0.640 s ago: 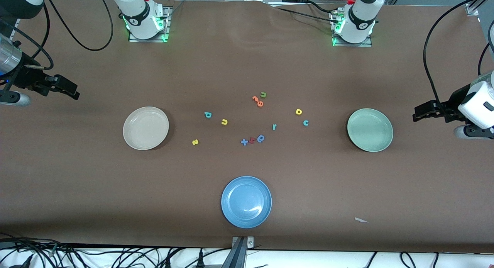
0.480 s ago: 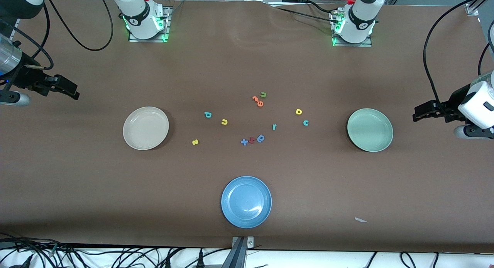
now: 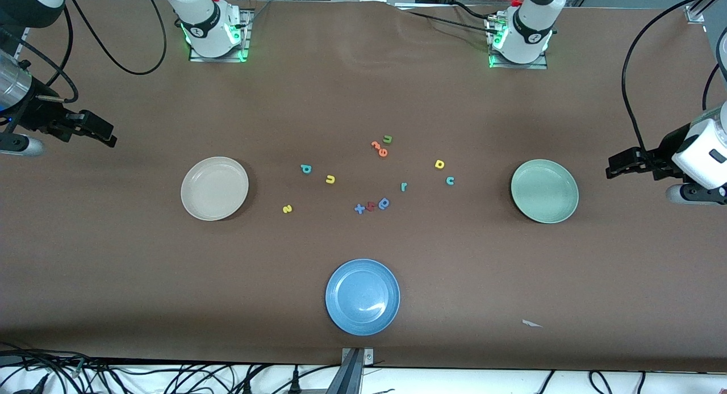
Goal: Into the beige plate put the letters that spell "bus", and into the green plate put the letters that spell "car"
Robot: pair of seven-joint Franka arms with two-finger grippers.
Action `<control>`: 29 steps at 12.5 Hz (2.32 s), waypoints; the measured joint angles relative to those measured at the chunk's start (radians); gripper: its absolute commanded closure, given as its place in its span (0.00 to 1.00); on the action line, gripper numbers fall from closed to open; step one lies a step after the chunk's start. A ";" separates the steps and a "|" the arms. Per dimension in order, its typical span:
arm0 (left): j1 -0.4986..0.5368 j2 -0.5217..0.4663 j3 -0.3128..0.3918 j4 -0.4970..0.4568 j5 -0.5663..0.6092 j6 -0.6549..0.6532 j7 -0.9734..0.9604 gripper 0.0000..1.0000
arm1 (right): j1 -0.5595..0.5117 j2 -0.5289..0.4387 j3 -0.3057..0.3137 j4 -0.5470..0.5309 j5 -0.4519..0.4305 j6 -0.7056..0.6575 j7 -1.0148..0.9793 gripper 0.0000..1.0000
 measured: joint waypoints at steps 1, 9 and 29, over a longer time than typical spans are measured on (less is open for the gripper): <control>0.000 0.000 -0.001 0.000 0.000 0.000 0.000 0.00 | 0.000 0.000 0.000 0.000 0.000 0.000 0.000 0.00; 0.000 0.000 -0.003 0.000 0.000 0.000 0.000 0.00 | 0.000 0.000 0.000 0.000 0.000 0.000 0.000 0.00; 0.000 0.000 -0.003 0.000 0.000 0.000 0.000 0.00 | 0.002 0.001 0.003 0.000 0.000 0.030 0.000 0.00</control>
